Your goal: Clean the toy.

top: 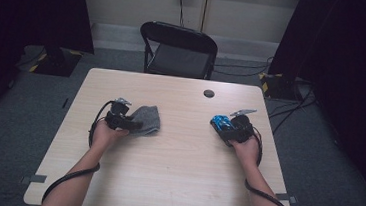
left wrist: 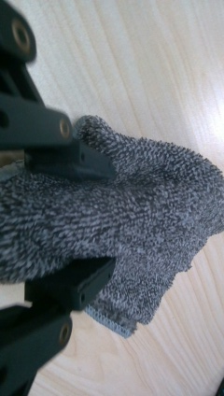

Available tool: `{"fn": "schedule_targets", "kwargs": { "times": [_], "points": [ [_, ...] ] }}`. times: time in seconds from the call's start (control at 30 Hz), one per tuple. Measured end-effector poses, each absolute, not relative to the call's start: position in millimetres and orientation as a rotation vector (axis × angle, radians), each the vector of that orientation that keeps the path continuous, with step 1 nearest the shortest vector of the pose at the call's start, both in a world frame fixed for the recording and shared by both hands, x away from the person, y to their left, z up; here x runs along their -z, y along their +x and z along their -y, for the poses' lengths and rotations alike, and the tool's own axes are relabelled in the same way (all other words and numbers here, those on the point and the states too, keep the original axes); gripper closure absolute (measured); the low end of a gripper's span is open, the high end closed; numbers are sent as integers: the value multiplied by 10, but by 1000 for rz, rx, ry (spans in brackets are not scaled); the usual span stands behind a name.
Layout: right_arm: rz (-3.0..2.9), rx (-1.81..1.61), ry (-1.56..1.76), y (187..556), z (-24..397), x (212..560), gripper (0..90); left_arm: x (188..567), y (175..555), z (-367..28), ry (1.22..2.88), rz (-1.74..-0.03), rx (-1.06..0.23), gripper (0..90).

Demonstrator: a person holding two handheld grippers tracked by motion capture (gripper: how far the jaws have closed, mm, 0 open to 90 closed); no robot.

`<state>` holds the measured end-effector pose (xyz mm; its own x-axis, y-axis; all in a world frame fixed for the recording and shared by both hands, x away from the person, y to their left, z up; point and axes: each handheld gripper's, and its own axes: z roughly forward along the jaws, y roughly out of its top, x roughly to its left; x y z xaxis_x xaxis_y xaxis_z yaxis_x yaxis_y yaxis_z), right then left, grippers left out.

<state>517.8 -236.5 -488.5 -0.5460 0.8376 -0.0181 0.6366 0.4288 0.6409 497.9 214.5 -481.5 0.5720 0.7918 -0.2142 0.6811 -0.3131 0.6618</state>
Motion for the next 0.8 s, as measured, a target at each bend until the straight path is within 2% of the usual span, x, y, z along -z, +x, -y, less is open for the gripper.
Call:
{"fn": "schedule_targets", "kwargs": {
  "times": [0.23, 0.37, 0.8],
  "points": [
    [-2359, -851, 1243, 5176, 2328, 4845, 185, 4816, 4972, -2141, 2072, -1142, -215, 325],
    [-2341, -878, 1251, 5168, 2321, 4820, 152, 4784, 4968, -2131, 2075, -1129, -229, 305],
    [-2324, -911, 1237, 5105, 2338, 4724, 141, 4647, 4865, -2150, 2045, -1094, -247, 267]
  ]
}}
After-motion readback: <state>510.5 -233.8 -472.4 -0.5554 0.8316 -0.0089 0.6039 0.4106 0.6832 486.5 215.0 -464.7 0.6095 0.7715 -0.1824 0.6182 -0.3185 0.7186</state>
